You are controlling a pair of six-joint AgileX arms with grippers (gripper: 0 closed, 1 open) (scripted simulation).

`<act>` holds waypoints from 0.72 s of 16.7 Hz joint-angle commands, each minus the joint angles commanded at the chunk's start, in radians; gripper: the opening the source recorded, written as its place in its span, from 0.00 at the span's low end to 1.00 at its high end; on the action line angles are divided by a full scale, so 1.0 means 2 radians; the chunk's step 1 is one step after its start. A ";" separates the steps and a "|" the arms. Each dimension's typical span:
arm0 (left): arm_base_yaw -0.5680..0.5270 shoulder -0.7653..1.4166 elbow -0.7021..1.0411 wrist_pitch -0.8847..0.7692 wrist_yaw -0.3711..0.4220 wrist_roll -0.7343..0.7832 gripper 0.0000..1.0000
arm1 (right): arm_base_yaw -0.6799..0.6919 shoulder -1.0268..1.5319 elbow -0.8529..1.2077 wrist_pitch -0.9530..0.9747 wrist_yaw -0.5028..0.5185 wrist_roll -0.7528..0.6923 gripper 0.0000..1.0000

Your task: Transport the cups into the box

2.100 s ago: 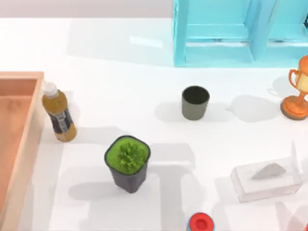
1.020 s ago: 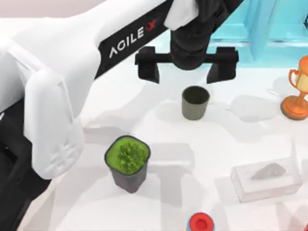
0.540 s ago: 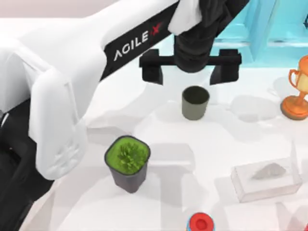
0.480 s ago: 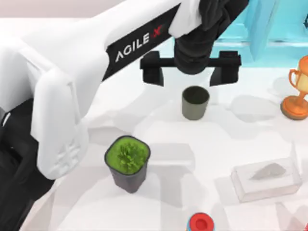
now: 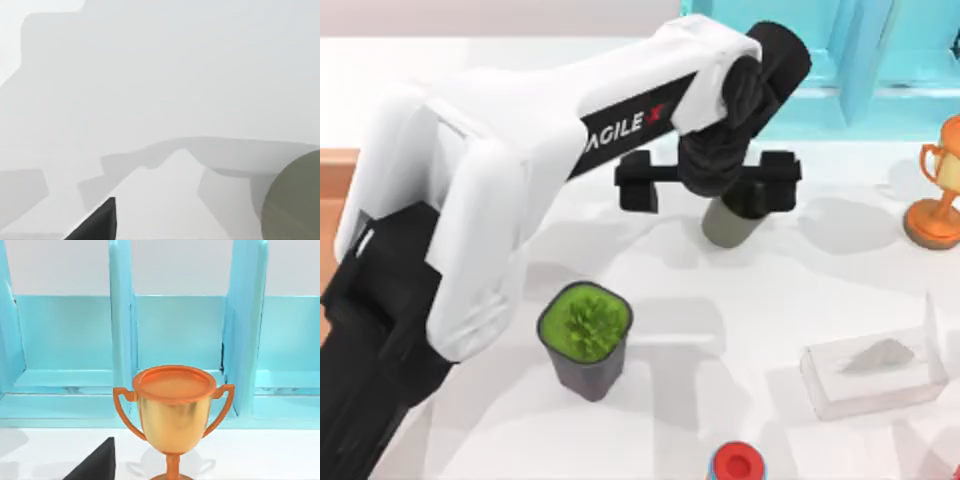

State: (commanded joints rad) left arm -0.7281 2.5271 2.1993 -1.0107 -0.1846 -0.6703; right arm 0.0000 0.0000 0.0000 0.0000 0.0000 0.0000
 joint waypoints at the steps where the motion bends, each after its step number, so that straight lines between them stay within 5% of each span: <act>1: 0.000 0.001 -0.001 0.002 0.000 0.000 1.00 | 0.000 0.000 0.000 0.000 0.000 0.000 1.00; 4: 0.000 0.001 -0.001 0.002 0.000 0.000 1.00 | 0.000 0.000 0.000 0.000 0.000 0.000 1.00; 12: 0.000 0.001 -0.001 0.002 0.000 0.000 0.40 | 0.000 0.000 0.000 0.000 0.000 0.000 1.00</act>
State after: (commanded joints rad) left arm -0.7276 2.5287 2.1969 -1.0067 -0.1845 -0.6697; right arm 0.0000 0.0000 0.0000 0.0000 0.0000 0.0000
